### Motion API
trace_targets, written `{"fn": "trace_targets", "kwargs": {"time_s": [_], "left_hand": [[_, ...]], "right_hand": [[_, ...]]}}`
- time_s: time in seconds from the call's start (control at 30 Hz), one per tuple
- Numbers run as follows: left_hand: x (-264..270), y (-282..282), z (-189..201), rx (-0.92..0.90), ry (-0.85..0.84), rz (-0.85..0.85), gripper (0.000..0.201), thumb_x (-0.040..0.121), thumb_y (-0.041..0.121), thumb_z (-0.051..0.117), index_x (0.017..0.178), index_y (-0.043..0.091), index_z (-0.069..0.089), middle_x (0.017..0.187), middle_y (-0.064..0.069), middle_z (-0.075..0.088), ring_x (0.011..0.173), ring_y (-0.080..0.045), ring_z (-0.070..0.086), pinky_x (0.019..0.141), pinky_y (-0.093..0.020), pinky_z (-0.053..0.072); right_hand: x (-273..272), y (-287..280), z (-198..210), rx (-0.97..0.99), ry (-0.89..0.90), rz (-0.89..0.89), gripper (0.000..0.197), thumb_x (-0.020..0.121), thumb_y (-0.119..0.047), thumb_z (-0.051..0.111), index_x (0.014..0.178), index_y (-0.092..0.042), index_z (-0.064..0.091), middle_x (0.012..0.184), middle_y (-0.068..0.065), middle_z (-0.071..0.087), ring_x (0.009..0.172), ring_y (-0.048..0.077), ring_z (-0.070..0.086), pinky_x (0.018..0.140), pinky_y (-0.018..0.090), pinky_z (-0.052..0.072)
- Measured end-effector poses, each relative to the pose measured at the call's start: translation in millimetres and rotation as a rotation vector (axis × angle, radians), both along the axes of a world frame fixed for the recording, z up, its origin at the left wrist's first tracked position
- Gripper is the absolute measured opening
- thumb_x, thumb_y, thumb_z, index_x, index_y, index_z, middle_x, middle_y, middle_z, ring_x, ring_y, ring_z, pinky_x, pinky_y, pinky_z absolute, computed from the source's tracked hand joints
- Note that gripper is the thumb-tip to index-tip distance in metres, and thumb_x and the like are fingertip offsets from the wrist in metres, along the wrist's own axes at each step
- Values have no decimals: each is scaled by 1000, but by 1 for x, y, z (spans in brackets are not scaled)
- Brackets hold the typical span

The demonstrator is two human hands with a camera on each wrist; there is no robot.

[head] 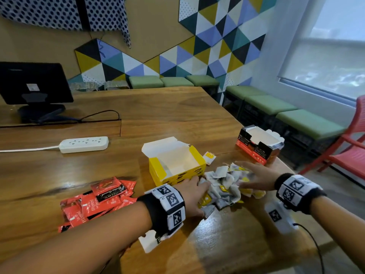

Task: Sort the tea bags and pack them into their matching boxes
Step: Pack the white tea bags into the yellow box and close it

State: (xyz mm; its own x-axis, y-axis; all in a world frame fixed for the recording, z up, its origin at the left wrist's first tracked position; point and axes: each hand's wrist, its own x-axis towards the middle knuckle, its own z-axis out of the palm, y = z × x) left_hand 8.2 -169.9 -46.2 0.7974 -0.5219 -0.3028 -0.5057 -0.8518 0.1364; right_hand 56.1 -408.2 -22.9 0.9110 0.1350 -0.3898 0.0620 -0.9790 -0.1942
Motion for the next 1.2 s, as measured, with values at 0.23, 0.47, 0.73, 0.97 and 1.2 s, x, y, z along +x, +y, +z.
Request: {"fn": "trace_targets", "kwargs": {"time_s": [0.23,0.47,0.73,0.97,1.2], "left_hand": [[1,7,-3,-68,4,39,91,78,47,66,147,27,11,147,-10,23,133,-31,30,108,-44,35],[-23,49,5,-139,67,3,56,86,22,56,136,29,32,125,-9,35,110,-31,50,92,-38,45],[-32,96,26,-426,134,140,56,75,18,72,123,32,48,117,4,50,99,-16,57,83,-27,50],[-14,131,42,-275,-222,138,57,78,11,61,129,30,43,117,4,45,107,-12,45,90,-25,43],[20,134,32,62,-309,71,26,88,38,53,111,27,54,114,8,61,114,-15,53,98,-31,31]], "right_hand": [[-8,44,-8,98,16,125,78,73,-56,65,140,-40,28,121,-2,31,117,20,43,96,32,45],[-30,78,-17,240,-9,279,71,69,-55,70,131,-41,40,120,-6,42,111,15,47,97,33,44],[-28,77,-8,480,-35,251,43,83,-34,64,123,-35,51,122,-14,55,107,5,56,95,30,49],[-24,73,-2,305,-60,266,39,85,-36,60,123,-34,52,116,-14,54,101,6,51,81,19,43],[-18,77,-8,235,-53,264,34,83,-38,62,116,-37,54,117,-6,56,99,9,52,87,29,45]]}}
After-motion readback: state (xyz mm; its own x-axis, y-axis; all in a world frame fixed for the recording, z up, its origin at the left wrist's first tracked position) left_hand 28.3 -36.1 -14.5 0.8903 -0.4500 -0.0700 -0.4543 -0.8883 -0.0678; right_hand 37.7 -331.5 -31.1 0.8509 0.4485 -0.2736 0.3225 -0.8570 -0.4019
